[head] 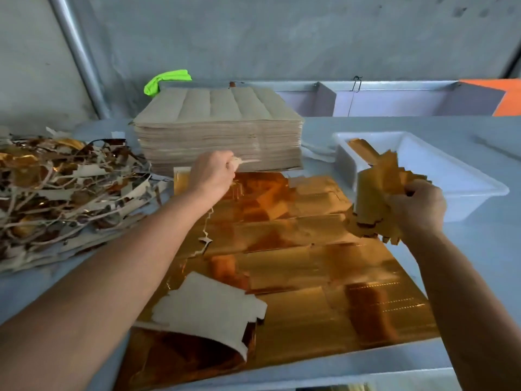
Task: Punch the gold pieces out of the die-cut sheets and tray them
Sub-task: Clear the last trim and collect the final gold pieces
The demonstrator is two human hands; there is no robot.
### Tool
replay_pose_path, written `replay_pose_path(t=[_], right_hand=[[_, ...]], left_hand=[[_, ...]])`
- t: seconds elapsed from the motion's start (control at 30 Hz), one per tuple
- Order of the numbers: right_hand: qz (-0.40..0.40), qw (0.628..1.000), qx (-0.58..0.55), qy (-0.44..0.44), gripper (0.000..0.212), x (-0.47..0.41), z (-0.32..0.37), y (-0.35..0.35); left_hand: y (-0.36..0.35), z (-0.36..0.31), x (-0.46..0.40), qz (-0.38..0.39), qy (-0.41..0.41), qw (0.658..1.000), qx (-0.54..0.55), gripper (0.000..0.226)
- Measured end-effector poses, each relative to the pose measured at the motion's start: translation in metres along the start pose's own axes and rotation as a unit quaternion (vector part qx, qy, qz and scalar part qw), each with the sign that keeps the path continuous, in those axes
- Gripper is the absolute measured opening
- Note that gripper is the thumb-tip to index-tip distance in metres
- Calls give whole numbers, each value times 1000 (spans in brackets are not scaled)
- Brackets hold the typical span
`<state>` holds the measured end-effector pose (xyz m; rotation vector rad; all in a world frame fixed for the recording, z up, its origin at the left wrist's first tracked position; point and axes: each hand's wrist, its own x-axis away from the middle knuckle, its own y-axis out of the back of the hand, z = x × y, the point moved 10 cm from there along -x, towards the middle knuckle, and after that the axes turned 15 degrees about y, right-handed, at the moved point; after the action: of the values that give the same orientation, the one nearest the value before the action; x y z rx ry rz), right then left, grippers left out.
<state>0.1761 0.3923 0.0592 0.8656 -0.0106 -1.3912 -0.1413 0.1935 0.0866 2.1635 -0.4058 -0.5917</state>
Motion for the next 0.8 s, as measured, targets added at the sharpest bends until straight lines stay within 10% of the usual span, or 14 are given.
replay_pose_path(t=[0.1,0.27,0.47,0.8], right_hand=[[20,1000,0,-21,17,2,-12,15],[82,995,-39,51,74,23,16,3],[78,994,-58,55,40,60,22,-5],[128,984,-51,115,29,91,54,-23]], left_hand=[[11,17,-2,25,37,996,-73,22],[-4,-10,69,158,-88,950,-253,108],[-65,18,212,484,-148,810,-295,114],[-5,15,153,464,-89,860,-196,102]])
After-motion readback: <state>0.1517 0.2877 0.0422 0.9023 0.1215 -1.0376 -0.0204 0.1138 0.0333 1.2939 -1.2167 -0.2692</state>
